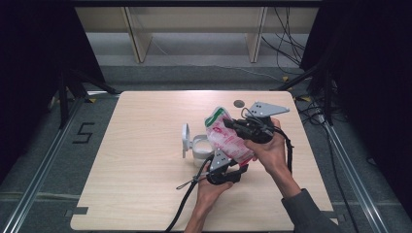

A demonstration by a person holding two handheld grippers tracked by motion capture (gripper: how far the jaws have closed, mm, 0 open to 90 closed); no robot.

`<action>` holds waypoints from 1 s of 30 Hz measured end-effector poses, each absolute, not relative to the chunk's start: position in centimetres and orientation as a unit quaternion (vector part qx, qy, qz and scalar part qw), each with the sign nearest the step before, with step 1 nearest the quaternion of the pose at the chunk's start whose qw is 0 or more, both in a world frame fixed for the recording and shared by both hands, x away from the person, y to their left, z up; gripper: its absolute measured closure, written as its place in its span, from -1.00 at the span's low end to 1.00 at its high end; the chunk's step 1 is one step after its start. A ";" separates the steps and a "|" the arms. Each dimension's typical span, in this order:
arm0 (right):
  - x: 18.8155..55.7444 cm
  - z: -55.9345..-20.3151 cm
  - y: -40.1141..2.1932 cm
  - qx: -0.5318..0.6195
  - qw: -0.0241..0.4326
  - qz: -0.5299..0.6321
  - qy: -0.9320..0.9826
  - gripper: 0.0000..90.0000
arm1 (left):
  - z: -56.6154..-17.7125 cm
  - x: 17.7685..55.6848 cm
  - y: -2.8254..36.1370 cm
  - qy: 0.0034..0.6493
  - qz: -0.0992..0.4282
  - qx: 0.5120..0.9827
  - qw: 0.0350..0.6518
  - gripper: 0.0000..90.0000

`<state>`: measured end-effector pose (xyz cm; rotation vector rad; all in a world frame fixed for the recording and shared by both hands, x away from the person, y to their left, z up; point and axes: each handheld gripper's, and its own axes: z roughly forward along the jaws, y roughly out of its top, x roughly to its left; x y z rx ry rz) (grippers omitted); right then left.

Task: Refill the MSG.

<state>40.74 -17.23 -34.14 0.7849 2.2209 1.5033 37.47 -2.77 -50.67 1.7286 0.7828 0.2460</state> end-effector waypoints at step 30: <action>39.4 -39.0 -21.8 0.325 0.154 0.563 0.744 1.00 | -48.6 31.9 5.6 0.350 0.105 0.734 0.572 -0.27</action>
